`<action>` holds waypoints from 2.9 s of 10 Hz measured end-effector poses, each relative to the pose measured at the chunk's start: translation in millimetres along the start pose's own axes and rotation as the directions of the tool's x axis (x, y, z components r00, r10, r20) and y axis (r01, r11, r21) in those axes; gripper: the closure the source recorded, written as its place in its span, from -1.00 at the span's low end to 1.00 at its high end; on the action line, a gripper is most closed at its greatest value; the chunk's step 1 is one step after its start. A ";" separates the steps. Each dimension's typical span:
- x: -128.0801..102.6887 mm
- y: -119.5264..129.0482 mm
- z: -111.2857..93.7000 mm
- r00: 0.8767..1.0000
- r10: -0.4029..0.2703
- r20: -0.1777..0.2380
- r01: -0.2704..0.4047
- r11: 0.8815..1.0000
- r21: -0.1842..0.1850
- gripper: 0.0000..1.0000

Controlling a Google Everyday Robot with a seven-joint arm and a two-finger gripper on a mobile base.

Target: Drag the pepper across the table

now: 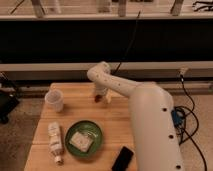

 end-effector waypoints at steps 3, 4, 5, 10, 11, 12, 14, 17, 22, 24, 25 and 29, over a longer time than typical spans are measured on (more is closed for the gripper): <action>-0.5 -3.3 -0.7 1.000 0.003 0.003 -0.003 1.000 -0.007 0.61; -0.9 -2.5 -1.9 1.000 0.003 0.005 -0.003 1.000 -0.009 0.80; -1.2 -1.9 -2.8 1.000 0.002 0.005 -0.002 1.000 -0.011 0.98; -6.5 2.0 -18.2 1.000 -0.010 0.006 0.010 0.999 -0.046 1.00; -10.2 5.5 -23.0 1.000 -0.010 0.010 0.010 0.998 -0.063 1.00; -12.9 9.0 -25.5 1.000 -0.009 0.017 0.011 0.997 -0.073 1.00; -22.4 16.6 -27.8 0.999 -0.014 0.038 0.017 0.996 -0.088 1.00; -37.7 30.0 -25.6 0.997 -0.021 0.076 0.029 0.994 -0.103 1.00; -64.6 45.2 -24.0 0.989 -0.052 0.136 0.066 0.992 -0.103 1.00; -77.0 49.5 -26.9 0.986 -0.070 0.153 0.086 0.992 -0.097 1.00; -82.1 51.6 -28.0 0.984 -0.078 0.159 0.094 0.991 -0.094 1.00; -103.7 62.4 -40.4 0.978 -0.110 0.175 0.124 0.990 -0.067 1.00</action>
